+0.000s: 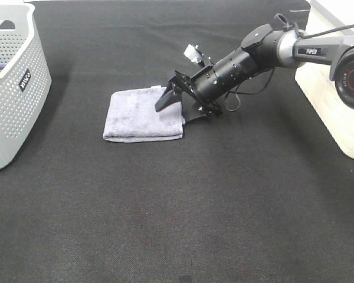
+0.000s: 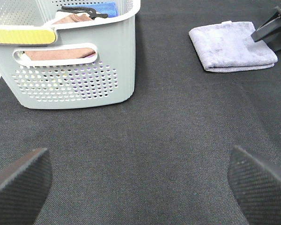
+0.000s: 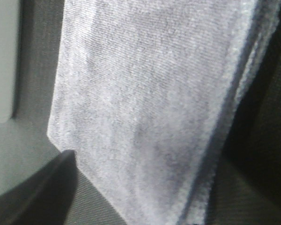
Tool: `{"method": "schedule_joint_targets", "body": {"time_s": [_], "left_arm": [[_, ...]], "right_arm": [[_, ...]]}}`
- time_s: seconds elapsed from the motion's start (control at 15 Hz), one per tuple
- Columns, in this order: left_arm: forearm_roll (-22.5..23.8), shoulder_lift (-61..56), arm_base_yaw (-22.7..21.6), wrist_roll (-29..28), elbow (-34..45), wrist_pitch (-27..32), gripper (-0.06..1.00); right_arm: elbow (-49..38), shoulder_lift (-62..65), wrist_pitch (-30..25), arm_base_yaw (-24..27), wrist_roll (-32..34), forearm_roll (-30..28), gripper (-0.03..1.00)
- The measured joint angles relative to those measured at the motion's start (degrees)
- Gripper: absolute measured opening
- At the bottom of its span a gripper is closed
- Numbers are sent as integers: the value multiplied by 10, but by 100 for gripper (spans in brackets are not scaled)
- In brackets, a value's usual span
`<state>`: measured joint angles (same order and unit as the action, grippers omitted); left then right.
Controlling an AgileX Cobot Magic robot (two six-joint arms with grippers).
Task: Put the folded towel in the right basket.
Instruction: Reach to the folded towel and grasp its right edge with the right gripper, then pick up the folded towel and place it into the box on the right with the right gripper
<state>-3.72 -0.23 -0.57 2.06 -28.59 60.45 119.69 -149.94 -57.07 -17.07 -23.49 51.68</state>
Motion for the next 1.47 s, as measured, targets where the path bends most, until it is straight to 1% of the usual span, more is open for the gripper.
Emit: {"method": "schedule_joint_targets", "body": {"time_s": [0.07,0.13,0.27,0.33,0.4,0.6,0.87,1.13,1.2,1.33,1.47], "left_arm": [[0,0,0,0,0,0,97],[0,0,0,0,0,0,97],[0,0,0,0,0,0,97],[0,0,0,0,0,0,97],[0,0,0,0,0,0,97],[0,0,0,0,0,0,97],[0,0,0,0,0,0,97],[0,0,0,0,0,0,97],[0,0,0,0,0,0,97],[0,0,0,0,0,0,97],[0,0,0,0,0,0,97]], "right_arm": [[0,-6,7,0,0,-3,63],[0,-7,11,0,0,-6,45],[0,-9,15,0,0,-9,22],[0,-10,15,0,0,-9,12],[0,-11,15,0,0,-9,7],[6,-11,11,0,0,-13,7],[57,12,-14,0,1,-44,7],[128,48,-62,0,14,-64,7],[152,61,-83,0,23,-74,7],[187,87,-104,0,41,-103,7],[220,119,-120,0,64,-143,7]]}}
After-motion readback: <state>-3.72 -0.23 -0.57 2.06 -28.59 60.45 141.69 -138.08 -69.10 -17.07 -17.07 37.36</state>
